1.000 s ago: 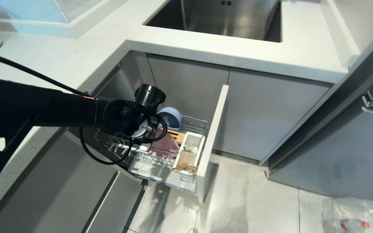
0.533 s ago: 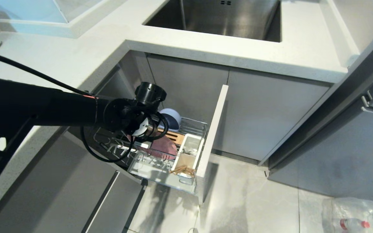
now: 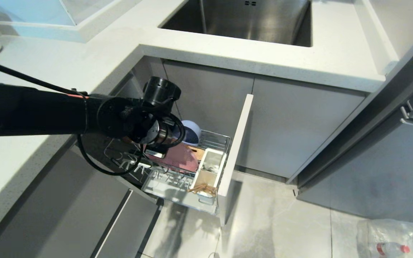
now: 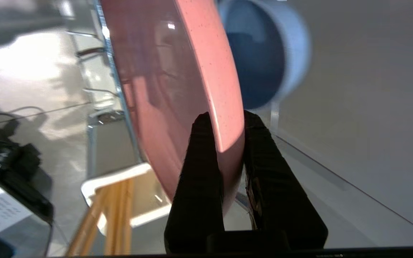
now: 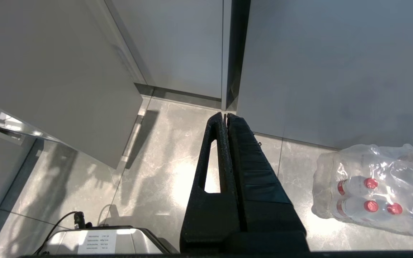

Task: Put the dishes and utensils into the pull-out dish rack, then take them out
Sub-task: Take the plate out of the cupboard

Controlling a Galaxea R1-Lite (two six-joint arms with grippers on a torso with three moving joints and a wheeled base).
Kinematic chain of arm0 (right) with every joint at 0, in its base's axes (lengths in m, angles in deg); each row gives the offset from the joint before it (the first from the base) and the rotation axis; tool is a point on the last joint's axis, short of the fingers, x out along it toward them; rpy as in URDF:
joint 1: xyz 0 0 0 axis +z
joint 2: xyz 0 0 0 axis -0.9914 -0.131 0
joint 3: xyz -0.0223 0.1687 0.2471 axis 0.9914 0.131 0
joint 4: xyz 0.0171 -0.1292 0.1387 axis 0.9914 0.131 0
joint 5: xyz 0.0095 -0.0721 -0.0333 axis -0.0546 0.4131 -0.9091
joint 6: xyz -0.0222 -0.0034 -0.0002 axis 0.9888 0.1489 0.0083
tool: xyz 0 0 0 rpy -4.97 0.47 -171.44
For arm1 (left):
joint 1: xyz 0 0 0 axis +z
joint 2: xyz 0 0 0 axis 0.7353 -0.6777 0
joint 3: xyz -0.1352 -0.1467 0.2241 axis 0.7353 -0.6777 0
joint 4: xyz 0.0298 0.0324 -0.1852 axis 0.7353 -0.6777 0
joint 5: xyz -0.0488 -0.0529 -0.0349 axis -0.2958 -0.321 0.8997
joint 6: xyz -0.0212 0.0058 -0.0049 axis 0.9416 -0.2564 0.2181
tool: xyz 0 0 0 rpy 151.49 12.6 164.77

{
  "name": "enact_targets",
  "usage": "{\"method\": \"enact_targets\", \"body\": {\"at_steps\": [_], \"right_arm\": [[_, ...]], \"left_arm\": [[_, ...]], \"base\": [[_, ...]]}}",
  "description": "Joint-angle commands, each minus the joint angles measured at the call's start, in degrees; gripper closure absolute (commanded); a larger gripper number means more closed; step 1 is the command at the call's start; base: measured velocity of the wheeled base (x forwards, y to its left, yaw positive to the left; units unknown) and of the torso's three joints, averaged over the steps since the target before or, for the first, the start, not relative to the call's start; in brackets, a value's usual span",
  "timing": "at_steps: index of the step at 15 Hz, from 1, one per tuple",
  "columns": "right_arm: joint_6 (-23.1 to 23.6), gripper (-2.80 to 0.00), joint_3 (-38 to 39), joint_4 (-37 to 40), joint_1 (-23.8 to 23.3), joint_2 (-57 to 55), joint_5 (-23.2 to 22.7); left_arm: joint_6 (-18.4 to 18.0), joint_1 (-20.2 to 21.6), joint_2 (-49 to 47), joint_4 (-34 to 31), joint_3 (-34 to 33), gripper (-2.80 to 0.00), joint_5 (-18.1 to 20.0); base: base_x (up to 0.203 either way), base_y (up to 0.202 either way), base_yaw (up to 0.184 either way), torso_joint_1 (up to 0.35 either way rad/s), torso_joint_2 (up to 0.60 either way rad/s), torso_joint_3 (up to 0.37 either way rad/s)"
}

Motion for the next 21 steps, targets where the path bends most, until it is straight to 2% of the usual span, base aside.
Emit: {"method": "enact_targets", "body": {"at_steps": [1,6,10,12,15,16,18,21], "right_arm": [[0.0,0.0,0.0,0.0,0.0,-0.1,0.0],[0.0,0.0,0.0,0.0,0.0,-0.1,0.0],[0.0,0.0,0.0,0.0,0.0,-0.1,0.0],[0.0,0.0,0.0,0.0,0.0,-0.1,0.0],[0.0,0.0,0.0,0.0,0.0,-0.1,0.0],[0.0,0.0,0.0,0.0,0.0,-0.1,0.0],[0.0,0.0,0.0,0.0,0.0,-0.1,0.0],[0.0,0.0,0.0,0.0,0.0,-0.1,0.0]], "left_arm": [[0.5,-0.5,3.7,0.1,0.1,0.0,-0.2],[0.1,-3.4,10.9,-0.1,0.1,0.0,-0.9],[-3.6,-8.3,18.9,-0.1,0.1,0.0,-2.8],[-7.3,-12.4,23.6,0.0,0.2,0.0,-4.4],[-14.4,-19.8,29.7,0.0,1.6,0.0,-7.8],[-18.1,-22.2,31.7,0.0,2.2,0.0,-10.0],[-27.4,-24.5,34.4,0.1,4.9,0.0,-15.2],[-43.5,-24.7,36.5,0.3,8.9,0.0,-22.6]], "base": [[0.0,0.0,0.0,0.0,0.0,0.0],[0.0,0.0,0.0,0.0,0.0,0.0],[0.0,0.0,0.0,0.0,0.0,0.0],[0.0,0.0,0.0,0.0,0.0,0.0],[0.0,0.0,0.0,0.0,0.0,0.0],[0.0,0.0,0.0,0.0,0.0,0.0],[0.0,0.0,0.0,0.0,0.0,0.0],[0.0,0.0,0.0,0.0,0.0,0.0]]}}
